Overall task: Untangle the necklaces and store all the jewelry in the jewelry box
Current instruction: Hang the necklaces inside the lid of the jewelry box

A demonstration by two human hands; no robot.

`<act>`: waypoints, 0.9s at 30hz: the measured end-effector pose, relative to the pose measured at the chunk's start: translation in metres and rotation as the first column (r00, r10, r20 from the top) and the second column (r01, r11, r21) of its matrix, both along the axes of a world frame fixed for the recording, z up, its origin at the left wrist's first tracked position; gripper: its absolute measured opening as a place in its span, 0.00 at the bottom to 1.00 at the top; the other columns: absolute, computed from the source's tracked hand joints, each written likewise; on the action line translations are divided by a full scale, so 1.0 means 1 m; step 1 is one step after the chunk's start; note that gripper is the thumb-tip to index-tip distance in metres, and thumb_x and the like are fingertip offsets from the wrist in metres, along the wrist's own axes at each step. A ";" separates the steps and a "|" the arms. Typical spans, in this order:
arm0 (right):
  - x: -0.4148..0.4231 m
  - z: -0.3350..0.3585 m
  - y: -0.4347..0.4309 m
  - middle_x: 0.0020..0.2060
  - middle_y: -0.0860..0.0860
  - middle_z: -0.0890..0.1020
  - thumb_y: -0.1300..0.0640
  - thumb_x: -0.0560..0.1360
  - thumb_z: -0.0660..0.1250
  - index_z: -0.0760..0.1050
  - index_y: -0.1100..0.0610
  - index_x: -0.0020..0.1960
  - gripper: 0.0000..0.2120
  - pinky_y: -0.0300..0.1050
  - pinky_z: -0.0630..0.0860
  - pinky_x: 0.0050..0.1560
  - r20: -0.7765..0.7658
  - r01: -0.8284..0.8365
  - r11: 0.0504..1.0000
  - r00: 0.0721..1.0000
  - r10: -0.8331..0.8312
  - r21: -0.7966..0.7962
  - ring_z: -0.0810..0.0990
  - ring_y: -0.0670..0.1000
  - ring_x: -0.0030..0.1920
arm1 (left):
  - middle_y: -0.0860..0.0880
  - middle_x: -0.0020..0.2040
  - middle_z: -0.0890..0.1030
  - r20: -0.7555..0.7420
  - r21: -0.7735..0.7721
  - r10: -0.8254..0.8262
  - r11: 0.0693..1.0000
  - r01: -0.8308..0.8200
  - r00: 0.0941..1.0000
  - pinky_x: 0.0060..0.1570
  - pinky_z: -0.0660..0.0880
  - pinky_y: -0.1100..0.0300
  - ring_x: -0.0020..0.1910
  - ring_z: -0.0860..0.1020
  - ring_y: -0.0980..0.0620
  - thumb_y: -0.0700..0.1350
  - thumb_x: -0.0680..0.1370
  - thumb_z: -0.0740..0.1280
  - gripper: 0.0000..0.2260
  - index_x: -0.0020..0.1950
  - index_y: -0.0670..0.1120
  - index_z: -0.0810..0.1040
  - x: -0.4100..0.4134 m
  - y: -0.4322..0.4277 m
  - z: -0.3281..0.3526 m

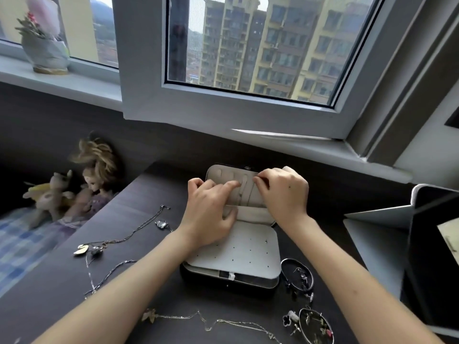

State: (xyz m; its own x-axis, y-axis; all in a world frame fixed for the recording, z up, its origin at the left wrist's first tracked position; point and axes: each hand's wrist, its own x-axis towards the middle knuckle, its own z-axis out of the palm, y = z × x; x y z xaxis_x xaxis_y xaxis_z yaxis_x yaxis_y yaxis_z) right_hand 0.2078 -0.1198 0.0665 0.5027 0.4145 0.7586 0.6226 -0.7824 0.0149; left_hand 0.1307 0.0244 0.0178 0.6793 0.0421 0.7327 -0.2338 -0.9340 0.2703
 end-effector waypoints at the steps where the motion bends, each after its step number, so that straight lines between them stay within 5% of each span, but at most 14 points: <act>1: 0.000 -0.003 0.001 0.28 0.50 0.82 0.56 0.67 0.77 0.82 0.57 0.35 0.06 0.37 0.66 0.31 0.009 0.003 1.000 1.000 -0.003 0.025 0.78 0.51 0.29 | 0.56 0.34 0.75 0.004 -0.004 -0.003 1.000 0.003 1.000 0.46 0.59 0.55 0.36 0.74 0.51 0.52 0.67 0.62 0.21 0.58 0.47 0.78 -0.001 0.000 0.000; 9: -0.006 -0.002 0.011 0.23 0.50 0.78 0.51 0.63 0.79 0.78 0.57 0.31 0.13 0.37 0.62 0.30 -0.024 0.161 0.976 0.987 -0.159 0.149 0.76 0.52 0.24 | 0.55 0.32 0.75 -0.017 -0.021 0.004 1.000 -0.004 1.000 0.47 0.60 0.54 0.36 0.74 0.51 0.48 0.66 0.66 0.19 0.56 0.46 0.78 -0.003 -0.001 0.002; 16: -0.005 0.000 0.002 0.30 0.51 0.79 0.51 0.67 0.77 0.75 0.57 0.39 0.13 0.38 0.63 0.33 -0.127 0.160 0.940 0.984 -0.126 0.302 0.79 0.52 0.31 | 0.55 0.33 0.75 -0.027 0.002 0.009 1.000 -0.009 1.000 0.46 0.60 0.53 0.36 0.74 0.50 0.47 0.66 0.65 0.17 0.54 0.47 0.79 -0.002 -0.001 0.001; 21: -0.007 0.000 -0.004 0.33 0.49 0.80 0.52 0.68 0.76 0.76 0.56 0.40 0.11 0.31 0.56 0.31 -0.156 0.116 0.947 0.985 -0.071 0.300 0.72 0.46 0.32 | 0.55 0.33 0.75 -0.034 0.078 0.015 0.997 -0.012 0.999 0.46 0.58 0.55 0.37 0.73 0.50 0.49 0.68 0.61 0.17 0.55 0.53 0.81 0.000 0.000 -0.002; 27: -0.006 -0.006 -0.003 0.31 0.50 0.78 0.51 0.63 0.79 0.74 0.55 0.36 0.15 0.37 0.58 0.31 -0.122 0.151 0.957 0.985 -0.123 0.248 0.76 0.51 0.31 | 0.53 0.32 0.72 -0.052 0.149 0.010 0.989 -0.002 0.999 0.47 0.58 0.54 0.37 0.70 0.49 0.56 0.74 0.60 0.17 0.59 0.58 0.80 0.004 0.001 -0.005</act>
State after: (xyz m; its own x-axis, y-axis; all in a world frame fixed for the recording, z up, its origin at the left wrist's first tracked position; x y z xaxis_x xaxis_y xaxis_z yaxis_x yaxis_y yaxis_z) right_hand 0.2014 -0.1233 0.0600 0.6231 0.1356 0.7703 0.4965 -0.8295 -0.2556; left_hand 0.1348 0.0255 0.0124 0.7171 -0.0611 0.6942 -0.2174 -0.9661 0.1396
